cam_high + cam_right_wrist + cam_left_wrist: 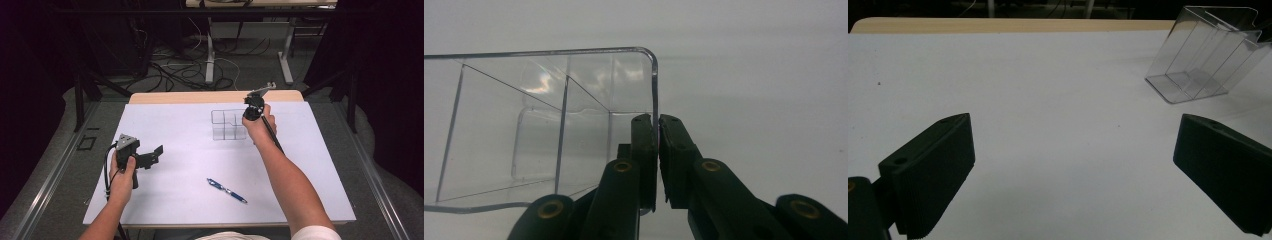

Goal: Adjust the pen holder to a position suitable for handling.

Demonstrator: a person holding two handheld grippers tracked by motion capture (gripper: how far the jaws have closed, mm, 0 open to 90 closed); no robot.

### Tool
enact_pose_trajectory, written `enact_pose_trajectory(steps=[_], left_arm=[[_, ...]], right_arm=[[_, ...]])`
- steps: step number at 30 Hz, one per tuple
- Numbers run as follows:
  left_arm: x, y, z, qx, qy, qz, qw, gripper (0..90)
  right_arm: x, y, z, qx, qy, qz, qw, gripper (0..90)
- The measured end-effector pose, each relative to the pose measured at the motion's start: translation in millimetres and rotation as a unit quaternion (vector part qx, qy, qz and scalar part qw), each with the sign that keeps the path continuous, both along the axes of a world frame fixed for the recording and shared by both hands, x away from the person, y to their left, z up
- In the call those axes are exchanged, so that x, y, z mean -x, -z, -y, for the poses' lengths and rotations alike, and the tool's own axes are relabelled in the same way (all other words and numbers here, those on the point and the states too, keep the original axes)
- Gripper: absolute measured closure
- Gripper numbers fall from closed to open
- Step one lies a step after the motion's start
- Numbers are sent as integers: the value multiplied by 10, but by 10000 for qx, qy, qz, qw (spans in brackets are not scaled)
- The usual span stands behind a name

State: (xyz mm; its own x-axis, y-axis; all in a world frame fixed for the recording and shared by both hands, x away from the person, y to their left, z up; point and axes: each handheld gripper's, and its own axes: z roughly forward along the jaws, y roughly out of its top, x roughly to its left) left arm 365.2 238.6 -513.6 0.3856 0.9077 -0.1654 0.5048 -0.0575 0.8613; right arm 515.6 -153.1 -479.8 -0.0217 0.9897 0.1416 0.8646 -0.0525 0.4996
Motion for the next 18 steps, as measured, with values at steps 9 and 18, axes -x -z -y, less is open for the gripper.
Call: enact_pose_trajectory(steps=[9, 18], left_arm=[[2, 1, 7, 24, -8, 0, 10000, 29], [0, 2, 7, 25, -12, -9, 10000, 30]], right_arm=[[40, -8, -71, -80, -80, -138, 9998, 852], [52, -4, -97, -176, -102, -193, 9996, 846]])
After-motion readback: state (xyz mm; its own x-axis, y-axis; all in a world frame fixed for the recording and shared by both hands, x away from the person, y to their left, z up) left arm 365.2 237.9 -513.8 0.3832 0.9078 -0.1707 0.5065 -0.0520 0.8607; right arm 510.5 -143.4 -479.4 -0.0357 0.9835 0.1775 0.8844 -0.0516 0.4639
